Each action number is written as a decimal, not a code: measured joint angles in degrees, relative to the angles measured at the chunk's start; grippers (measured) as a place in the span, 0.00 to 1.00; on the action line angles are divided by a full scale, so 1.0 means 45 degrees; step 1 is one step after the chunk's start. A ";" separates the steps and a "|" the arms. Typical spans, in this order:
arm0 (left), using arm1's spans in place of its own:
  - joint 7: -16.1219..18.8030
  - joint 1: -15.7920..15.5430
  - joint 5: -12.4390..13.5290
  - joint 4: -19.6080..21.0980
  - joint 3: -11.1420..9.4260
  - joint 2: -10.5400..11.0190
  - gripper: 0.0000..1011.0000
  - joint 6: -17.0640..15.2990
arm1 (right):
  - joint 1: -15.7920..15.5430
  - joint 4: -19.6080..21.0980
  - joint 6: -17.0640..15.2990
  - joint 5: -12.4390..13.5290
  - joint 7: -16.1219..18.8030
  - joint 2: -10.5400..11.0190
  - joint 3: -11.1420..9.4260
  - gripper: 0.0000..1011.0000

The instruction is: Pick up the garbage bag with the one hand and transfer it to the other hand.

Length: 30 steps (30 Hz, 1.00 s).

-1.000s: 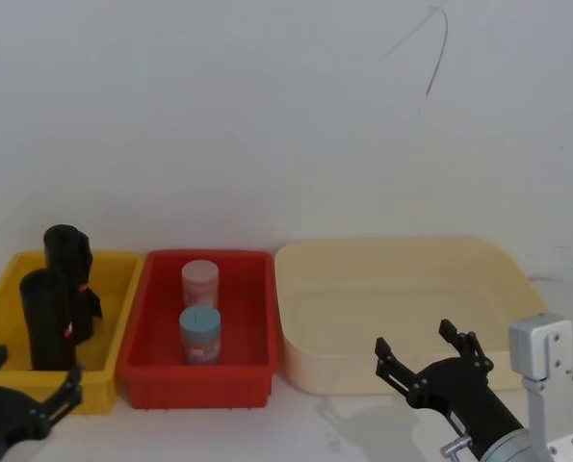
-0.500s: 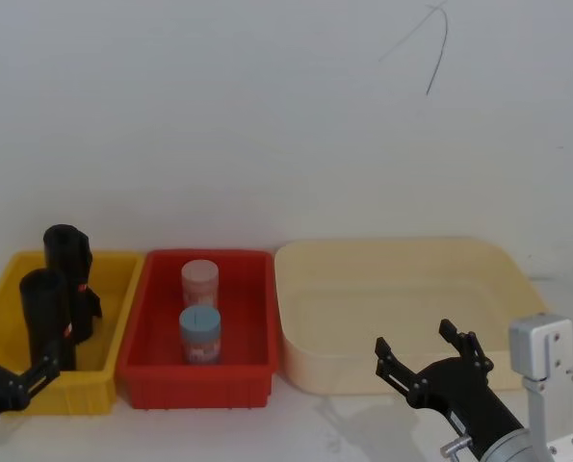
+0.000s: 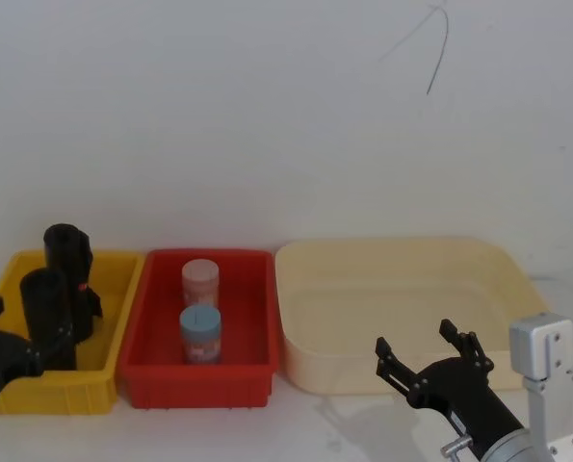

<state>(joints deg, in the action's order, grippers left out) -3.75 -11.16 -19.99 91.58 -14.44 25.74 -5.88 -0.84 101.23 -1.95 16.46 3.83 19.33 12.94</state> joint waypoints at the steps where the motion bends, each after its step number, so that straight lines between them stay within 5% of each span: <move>1: -0.0030 -0.0096 0.0048 -0.0092 -0.0038 -0.0020 0.99 -0.0018 | 0.0000 -0.0001 0.0000 -0.0001 0.0000 0.0000 0.0000 0.99; 12: -0.0355 -0.1331 0.0613 -0.1404 -0.0551 -0.0338 0.99 -0.0125 | 0.0000 0.0000 0.0000 0.0000 0.0000 0.0000 0.0000 0.99; 30: -0.0645 -0.2107 0.1108 -0.2400 -0.0908 -0.0716 0.51 0.0018 | 0.0000 0.0000 0.0000 0.0000 0.0000 0.0000 0.0000 0.99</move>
<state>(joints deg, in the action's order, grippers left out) -6.65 -20.64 -15.01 80.78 -18.53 22.52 -5.80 -0.84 101.23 -1.95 16.46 3.83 19.33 12.94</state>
